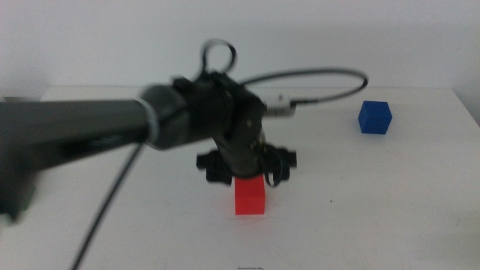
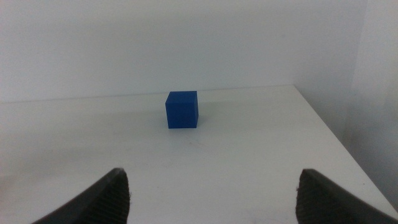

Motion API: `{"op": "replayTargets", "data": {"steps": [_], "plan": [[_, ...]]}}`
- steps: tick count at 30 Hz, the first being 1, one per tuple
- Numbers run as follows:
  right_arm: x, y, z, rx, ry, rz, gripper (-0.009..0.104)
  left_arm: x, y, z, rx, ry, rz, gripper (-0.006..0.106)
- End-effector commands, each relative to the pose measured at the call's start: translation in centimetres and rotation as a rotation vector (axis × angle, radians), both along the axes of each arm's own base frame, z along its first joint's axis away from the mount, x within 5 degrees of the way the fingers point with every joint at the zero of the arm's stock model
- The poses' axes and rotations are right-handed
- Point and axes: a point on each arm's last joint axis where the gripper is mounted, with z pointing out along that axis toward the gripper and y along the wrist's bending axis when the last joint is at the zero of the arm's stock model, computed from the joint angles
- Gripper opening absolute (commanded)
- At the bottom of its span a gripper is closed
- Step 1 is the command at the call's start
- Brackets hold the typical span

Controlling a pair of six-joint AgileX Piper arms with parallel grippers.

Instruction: Stack red cubes first, then green, then blue cubes in a specific spot.

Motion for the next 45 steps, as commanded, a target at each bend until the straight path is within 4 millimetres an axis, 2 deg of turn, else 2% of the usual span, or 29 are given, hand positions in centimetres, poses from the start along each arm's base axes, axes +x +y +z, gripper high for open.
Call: {"op": "replayTargets", "data": {"steps": [1, 5, 9, 12, 16, 22, 26, 32, 39, 45], "plan": [[-0.2, -0.1, 1.6, -0.017, -0.119, -0.005, 0.094, -0.8, 0.6, 6.0, -0.101, -0.135, -0.032, 0.094], [-0.2, -0.1, 1.6, -0.017, -0.119, -0.005, 0.094, -2.5, 2.9, 10.4, -0.081, -0.195, -0.034, 0.094], [-0.2, -0.1, 1.6, -0.017, -0.119, -0.005, 0.094, -3.9, 6.5, 13.6, 0.026, -0.231, -0.002, 0.094], [-0.2, -0.1, 1.6, -0.017, -0.119, -0.005, 0.094, -4.3, 9.4, 15.1, 0.115, -0.241, 0.009, 0.094], [-0.2, -0.1, 1.6, -0.017, -0.119, -0.005, 0.094, -3.8, 14.1, 15.7, 0.184, -0.165, 0.067, 0.094], [-0.2, -0.1, 1.6, -0.017, -0.119, -0.005, 0.094, -2.9, 20.6, 15.6, 0.180, -0.031, 0.102, 0.094], [-0.2, -0.1, 1.6, -0.017, -0.119, -0.005, 0.094, -2.8, 24.2, 15.4, 0.155, 0.023, 0.099, 0.094], [-0.2, -0.1, 1.6, -0.017, -0.119, -0.005, 0.094, -2.9, 29.6, 15.3, 0.167, 0.036, 0.235, 0.094], [-0.2, -0.1, 1.6, -0.017, -0.119, -0.005, 0.094, -2.8, 34.3, 14.0, 0.212, 0.070, 0.243, 0.094], [-0.2, -0.1, 1.6, -0.017, -0.119, -0.005, 0.094, -1.2, 36.9, 11.2, 0.167, 0.129, 0.239, 0.094]]}}
